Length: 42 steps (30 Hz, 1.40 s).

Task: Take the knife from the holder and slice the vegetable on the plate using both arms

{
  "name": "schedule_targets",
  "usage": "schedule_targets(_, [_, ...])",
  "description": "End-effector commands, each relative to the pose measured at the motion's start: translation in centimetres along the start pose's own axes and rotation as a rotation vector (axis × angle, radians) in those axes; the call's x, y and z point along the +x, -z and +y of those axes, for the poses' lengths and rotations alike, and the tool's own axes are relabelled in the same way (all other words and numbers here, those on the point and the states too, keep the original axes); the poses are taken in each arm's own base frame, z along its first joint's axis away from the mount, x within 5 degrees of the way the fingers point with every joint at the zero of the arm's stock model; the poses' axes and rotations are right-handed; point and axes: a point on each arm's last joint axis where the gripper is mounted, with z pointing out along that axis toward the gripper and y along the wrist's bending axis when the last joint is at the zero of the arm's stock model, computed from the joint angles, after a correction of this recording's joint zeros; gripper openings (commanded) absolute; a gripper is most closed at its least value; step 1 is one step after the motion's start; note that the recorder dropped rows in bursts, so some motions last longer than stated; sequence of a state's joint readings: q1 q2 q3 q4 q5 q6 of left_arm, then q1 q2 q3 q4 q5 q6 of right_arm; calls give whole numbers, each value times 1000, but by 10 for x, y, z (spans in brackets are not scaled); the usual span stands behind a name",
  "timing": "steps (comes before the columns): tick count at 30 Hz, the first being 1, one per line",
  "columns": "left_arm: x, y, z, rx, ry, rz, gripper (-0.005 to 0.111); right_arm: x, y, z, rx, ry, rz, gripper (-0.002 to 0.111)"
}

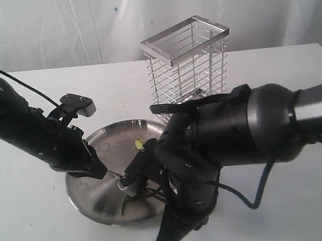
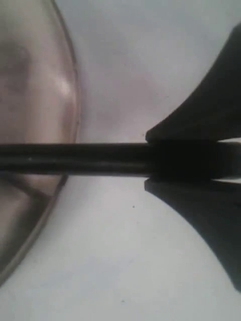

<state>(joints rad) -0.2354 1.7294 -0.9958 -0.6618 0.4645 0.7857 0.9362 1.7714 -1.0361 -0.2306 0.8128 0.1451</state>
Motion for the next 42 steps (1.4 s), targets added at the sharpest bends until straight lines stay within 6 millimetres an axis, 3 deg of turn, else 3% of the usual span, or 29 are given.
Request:
schedule_targets(1, [1,0,-4,19,13,2,31,-16,-2,-1,7,40,-25,0])
schedule_targets(12, [1,0,-4,20,17,1,31,-32,-24,2,17,73,39,0])
schedule_targets(22, [1,1,-5,26,25,-3,31,-31,17,-8,48,55,-43,0])
schedule_targets(27, [1,1,-5,27,25,-2,31,-22,20,-11,72,43,37,0])
schedule_targets(34, [1,1,-5,29,25,-1,31,-20,43,-13,61,-5,-34,0])
schedule_targets(38, [1,1,-5,29,25,-1,31,-13,45,-12,48,-14,-28,0])
schedule_targets(42, [1,1,-5,30,25,0,31,2,35,-7,22,-18,14,0])
